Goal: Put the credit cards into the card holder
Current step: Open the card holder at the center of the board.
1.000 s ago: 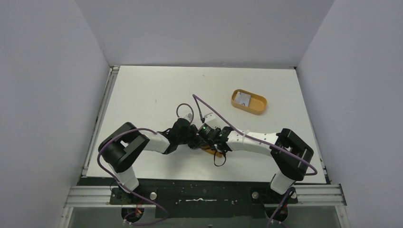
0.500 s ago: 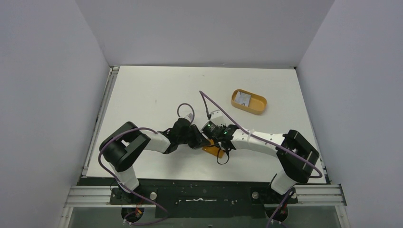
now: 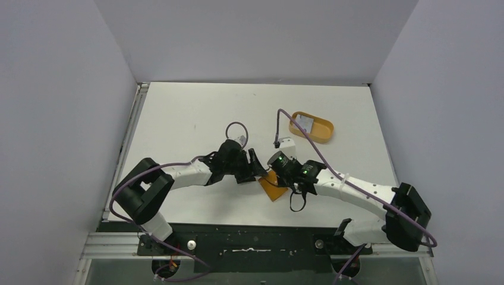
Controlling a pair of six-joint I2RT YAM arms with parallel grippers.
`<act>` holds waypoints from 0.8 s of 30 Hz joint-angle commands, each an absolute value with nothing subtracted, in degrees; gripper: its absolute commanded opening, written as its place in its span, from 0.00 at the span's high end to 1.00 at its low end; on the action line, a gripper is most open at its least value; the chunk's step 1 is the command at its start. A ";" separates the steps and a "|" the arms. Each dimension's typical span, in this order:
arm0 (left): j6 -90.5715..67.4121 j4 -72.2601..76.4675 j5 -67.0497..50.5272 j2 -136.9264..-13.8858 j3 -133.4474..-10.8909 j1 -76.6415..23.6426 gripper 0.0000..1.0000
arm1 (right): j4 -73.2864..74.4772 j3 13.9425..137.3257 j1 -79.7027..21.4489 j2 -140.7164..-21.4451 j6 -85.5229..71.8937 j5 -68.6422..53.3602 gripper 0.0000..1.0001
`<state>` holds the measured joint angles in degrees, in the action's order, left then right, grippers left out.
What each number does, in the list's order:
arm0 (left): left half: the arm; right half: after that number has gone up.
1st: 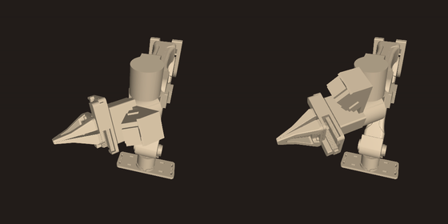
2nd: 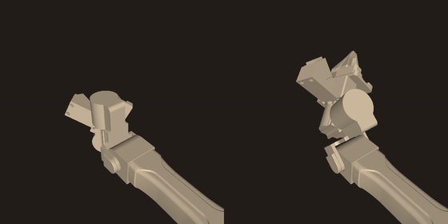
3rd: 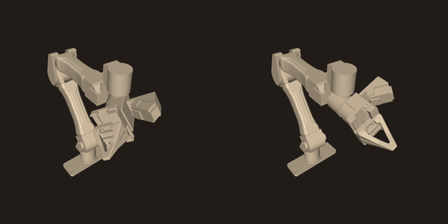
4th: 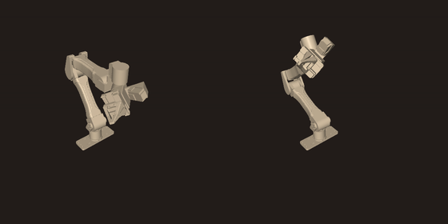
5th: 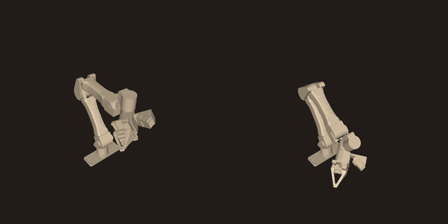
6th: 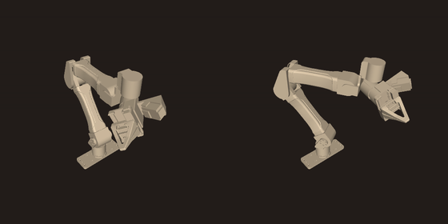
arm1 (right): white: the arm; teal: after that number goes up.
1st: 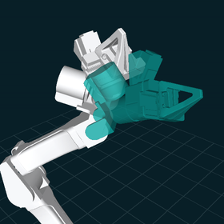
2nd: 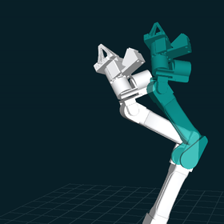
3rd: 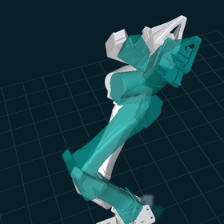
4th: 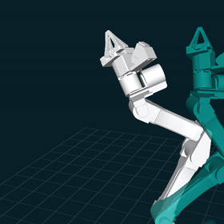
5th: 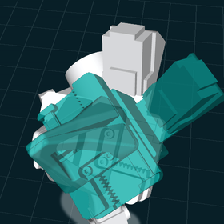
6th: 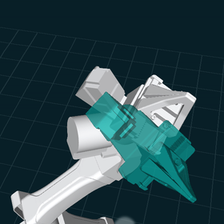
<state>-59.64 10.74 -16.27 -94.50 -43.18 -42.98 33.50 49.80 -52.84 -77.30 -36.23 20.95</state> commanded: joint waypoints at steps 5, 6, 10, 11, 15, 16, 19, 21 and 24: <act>-55.45 0.22 -13.11 -87.83 -45.09 -44.52 0.33 | 30.43 43.87 -52.41 -65.05 -42.64 15.15 1.00; -55.24 0.10 -12.55 -87.18 -44.95 -44.74 0.32 | 29.38 43.17 -52.39 -63.84 -43.08 14.26 1.00; -55.59 0.97 -12.21 -85.81 -43.67 -45.37 0.29 | 23.83 40.10 -52.47 -59.85 -45.22 10.29 1.00; -56.01 1.94 -12.37 -85.59 -43.16 -45.44 0.29 | 22.64 39.63 -52.47 -59.29 -45.72 9.59 1.00; -58.35 5.76 -12.81 -85.60 -41.21 -45.85 0.27 | 20.38 39.79 -52.47 -58.72 -45.84 7.98 1.00; -58.89 6.48 -12.79 -85.61 -40.96 -45.83 0.28 | 19.92 39.92 -52.51 -58.71 -45.52 7.59 1.00; -59.82 7.69 -12.06 -85.01 -40.29 -45.88 0.27 | 19.15 40.40 -52.52 -58.67 -44.77 6.60 1.00; -59.90 7.95 -11.37 -84.32 -40.09 -45.86 0.27 | 18.28 40.43 -52.55 -58.48 -44.26 5.56 1.00; -60.17 8.00 -10.32 -83.39 -39.93 -45.80 0.27 | 17.92 40.51 -52.56 -58.37 -43.80 4.78 1.00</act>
